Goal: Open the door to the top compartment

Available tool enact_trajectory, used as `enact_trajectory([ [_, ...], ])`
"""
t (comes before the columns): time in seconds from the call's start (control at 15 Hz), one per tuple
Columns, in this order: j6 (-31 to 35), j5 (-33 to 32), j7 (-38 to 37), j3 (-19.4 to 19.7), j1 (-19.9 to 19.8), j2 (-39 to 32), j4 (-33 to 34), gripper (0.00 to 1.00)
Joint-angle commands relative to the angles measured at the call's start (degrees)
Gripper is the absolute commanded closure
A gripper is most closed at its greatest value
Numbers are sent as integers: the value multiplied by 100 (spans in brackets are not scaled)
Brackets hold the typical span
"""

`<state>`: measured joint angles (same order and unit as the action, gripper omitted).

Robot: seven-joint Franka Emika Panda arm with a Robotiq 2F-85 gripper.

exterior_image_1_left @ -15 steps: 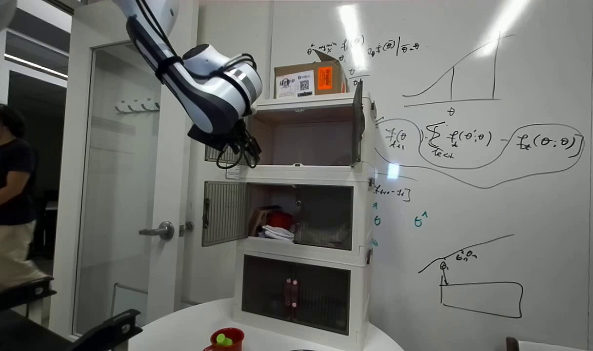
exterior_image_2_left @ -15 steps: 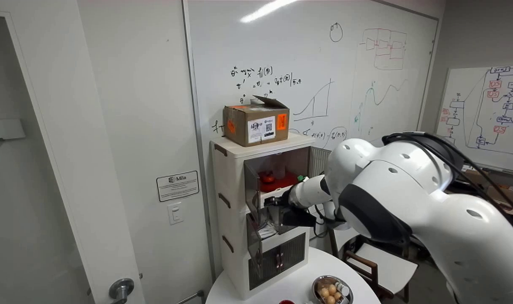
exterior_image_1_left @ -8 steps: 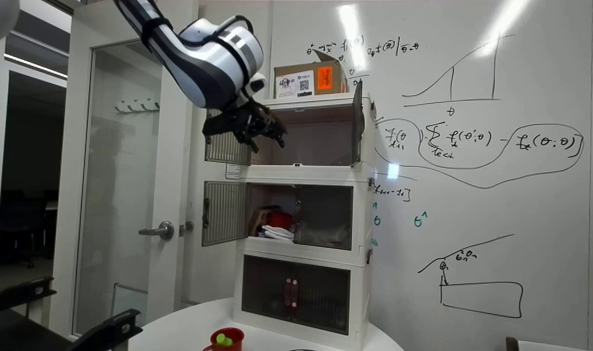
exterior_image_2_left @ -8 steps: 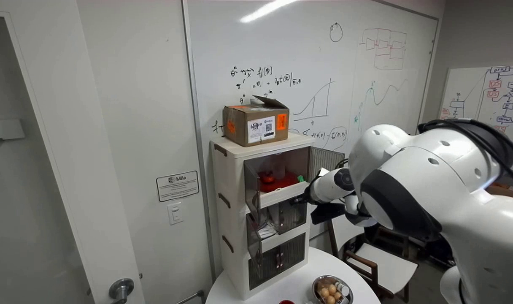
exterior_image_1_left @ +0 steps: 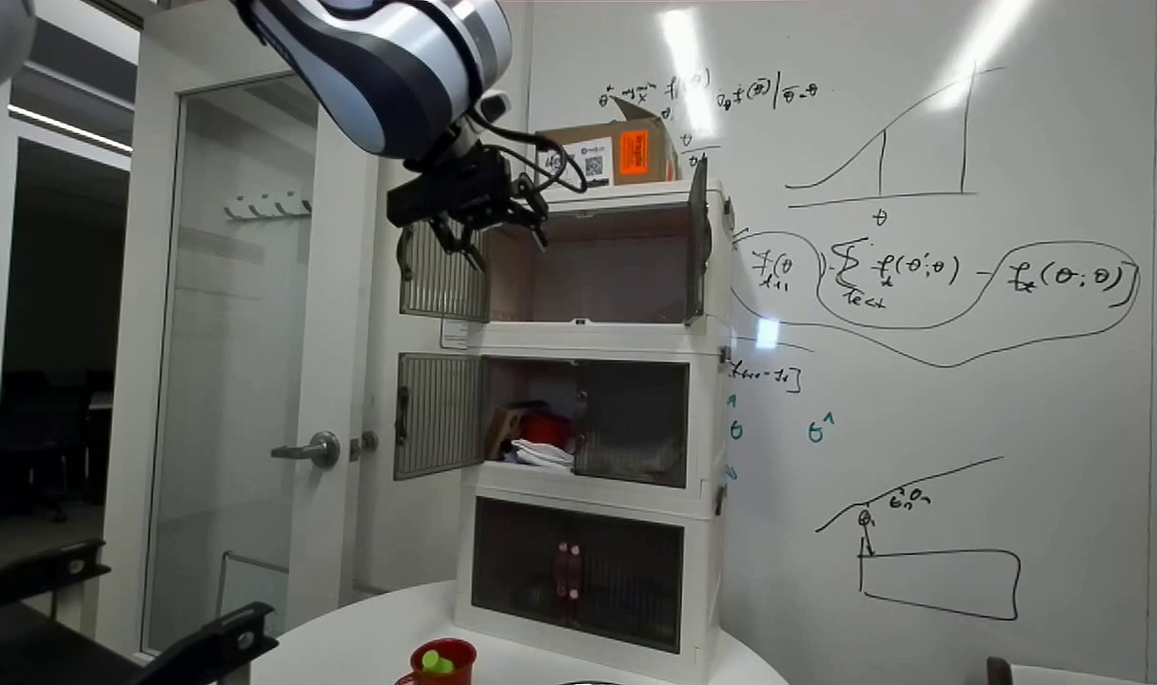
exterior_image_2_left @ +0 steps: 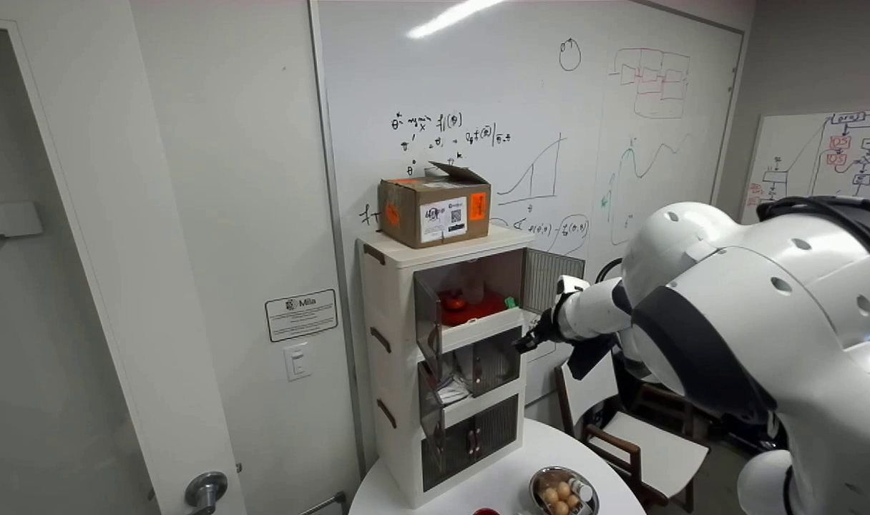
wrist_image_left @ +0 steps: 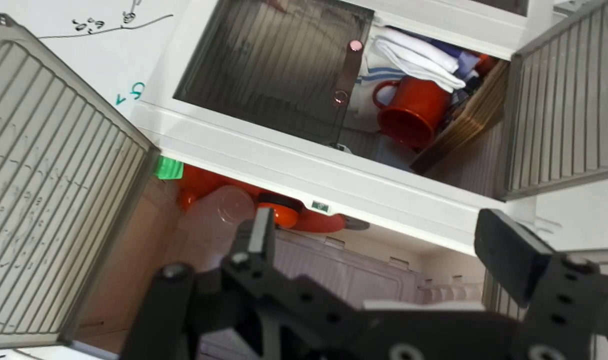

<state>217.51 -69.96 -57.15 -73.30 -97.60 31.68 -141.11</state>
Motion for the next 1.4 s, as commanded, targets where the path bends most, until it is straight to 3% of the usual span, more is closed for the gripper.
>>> enact_trajectory([
  [0.0, -1385, 442, 1297, 625, 1181, -1344, -369, 0],
  [0.07, -659, 100, 372, 208, 494, -431, -146, 0],
  [0.2, -870, 106, 559, 265, 661, -781, -182, 0],
  [0.27, -1792, 667, 1771, 1058, 1803, -1902, -464, 0],
  [0.33, -1309, -203, 673, 303, 852, -1511, -187, 0],
  [0.4, -1775, -683, 621, 327, 1093, -2236, -170, 0],
  [0.6, -2220, -1785, 223, -79, 836, -3019, -236, 0],
  [0.8, -2865, -2705, 182, -276, 597, -3596, -723, 0],
  [0.87, -2948, -1947, 1201, 993, 1756, -3544, -1180, 0],
  [0.93, -3173, -2468, 913, 159, 831, -3674, -1179, 0],
  [1.0, -3473, -2195, 1459, 457, 1056, -3821, -1372, 0],
  [1.07, -3611, -1913, 1947, 1478, 2024, -3876, -1522, 0],
  [1.13, -3874, -1763, 2309, 1764, 2305, -4077, -1583, 0],
  [1.33, -4284, -1125, 3522, 3021, 3645, -4681, -1499, 0],
])
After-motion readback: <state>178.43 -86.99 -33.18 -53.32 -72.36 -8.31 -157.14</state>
